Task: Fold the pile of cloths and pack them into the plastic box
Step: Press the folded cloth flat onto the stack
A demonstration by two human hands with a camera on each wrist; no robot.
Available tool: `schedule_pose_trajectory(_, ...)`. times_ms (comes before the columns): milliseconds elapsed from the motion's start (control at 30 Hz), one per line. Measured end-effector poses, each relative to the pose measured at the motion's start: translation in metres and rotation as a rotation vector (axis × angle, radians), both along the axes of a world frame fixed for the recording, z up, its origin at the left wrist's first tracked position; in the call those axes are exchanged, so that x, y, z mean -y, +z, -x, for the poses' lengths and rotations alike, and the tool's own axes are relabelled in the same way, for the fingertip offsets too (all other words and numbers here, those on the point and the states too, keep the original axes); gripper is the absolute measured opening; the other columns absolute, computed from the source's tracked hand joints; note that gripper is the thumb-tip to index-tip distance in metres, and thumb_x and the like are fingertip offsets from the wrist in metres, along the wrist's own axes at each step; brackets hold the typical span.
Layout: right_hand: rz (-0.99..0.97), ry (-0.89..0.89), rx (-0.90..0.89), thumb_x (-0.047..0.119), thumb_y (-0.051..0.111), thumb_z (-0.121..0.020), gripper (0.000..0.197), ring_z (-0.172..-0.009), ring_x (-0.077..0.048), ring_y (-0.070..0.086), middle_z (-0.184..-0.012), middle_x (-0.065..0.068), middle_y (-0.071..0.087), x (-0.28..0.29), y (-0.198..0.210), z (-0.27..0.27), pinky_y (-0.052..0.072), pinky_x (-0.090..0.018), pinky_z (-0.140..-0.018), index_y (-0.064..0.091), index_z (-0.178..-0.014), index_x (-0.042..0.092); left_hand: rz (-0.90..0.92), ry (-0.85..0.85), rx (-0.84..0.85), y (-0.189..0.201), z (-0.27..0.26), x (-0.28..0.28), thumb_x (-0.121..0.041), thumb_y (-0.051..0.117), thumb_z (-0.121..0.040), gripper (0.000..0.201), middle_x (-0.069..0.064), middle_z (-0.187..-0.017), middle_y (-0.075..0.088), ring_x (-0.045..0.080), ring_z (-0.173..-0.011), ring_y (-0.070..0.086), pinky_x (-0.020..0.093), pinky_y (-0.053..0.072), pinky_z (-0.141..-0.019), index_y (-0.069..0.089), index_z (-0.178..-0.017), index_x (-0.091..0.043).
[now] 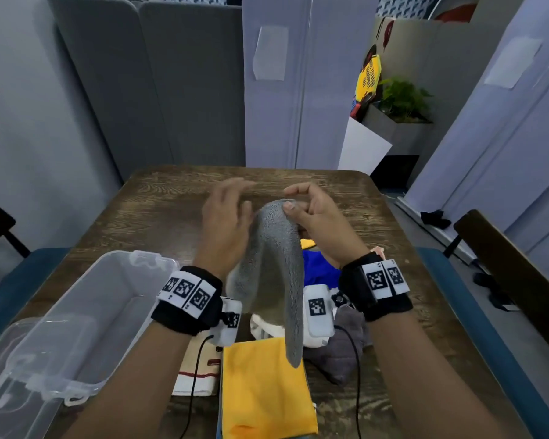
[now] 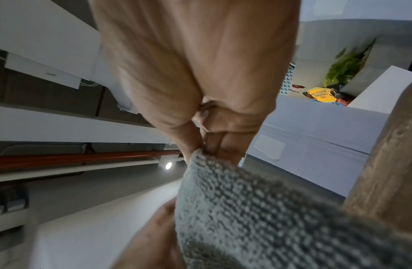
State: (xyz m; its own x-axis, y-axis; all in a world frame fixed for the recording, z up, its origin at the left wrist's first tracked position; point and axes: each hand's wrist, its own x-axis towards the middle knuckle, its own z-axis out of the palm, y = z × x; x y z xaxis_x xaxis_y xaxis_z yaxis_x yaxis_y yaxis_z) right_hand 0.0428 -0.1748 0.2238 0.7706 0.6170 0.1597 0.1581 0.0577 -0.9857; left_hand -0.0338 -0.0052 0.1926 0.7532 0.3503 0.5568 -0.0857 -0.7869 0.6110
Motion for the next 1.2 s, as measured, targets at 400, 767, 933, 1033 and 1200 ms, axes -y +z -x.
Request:
schedule_pose_trajectory(400,-0.017,0.066,-0.192,0.051,0.072,-0.086,0.063,-0.090,-0.030,0.061,-0.100,-0.013,0.068,0.007,-0.016,0.008,0.054,-0.048,-0.085,0.037,-0.122,0.012,0.001,-0.223,0.086,0.006,-0.011,0.020,-0.033,0.061,-0.099,0.028,-0.004,-0.076,0.053,0.008,-0.066,0.049,0.024,0.037,-0.061,0.049,-0.087,-0.011)
schedule_pose_trajectory(767,0.658,0.055,0.272,0.018,0.056,-0.101,0.010,-0.094,-0.021,0.062,-0.101,-0.004,0.069,0.015,-0.109,0.033,0.049,-0.035,-0.070,0.065,-0.098,0.017,0.090,-0.076,0.273,0.074,-0.005,-0.016,-0.039,0.054,-0.102,0.023,-0.008,-0.074,0.046,0.002,-0.061,0.040,0.018,0.036,-0.056,0.048,-0.095,-0.018)
schedule_pose_trajectory(933,0.609,0.022,0.274,0.017,0.054,-0.103,0.024,-0.073,-0.005,0.056,-0.076,0.012,0.060,0.045,-0.124,0.012,0.040,-0.027,-0.064,0.061,-0.079,0.020,0.135,0.129,0.271,0.058,-0.002,-0.058,-0.037,0.053,-0.102,0.021,-0.004,-0.081,0.050,0.006,-0.070,0.042,0.025,0.037,-0.065,0.046,-0.095,-0.018)
schedule_pose_trajectory(1033,0.596,0.015,0.289,0.024,0.057,-0.101,0.027,-0.072,-0.010,0.048,-0.075,0.006,0.052,0.053,-0.121,-0.005,0.035,-0.033,-0.065,0.057,-0.080,0.006,0.218,0.250,0.234,0.037,-0.002,-0.073,-0.036,0.050,-0.102,0.020,-0.010,-0.082,0.047,0.006,-0.074,0.043,0.025,0.036,-0.069,0.044,-0.097,-0.017)
schedule_pose_trajectory(1200,0.531,-0.065,0.226,0.015,0.060,-0.100,0.012,-0.081,-0.009,0.059,-0.091,-0.001,0.067,0.058,-0.126,-0.013,0.043,-0.026,-0.071,0.065,-0.100,0.005,0.315,0.309,0.115,0.018,-0.004,-0.086,-0.038,0.045,-0.105,0.028,-0.007,-0.081,0.044,0.008,-0.072,0.043,0.021,0.035,-0.063,0.047,-0.098,-0.011)
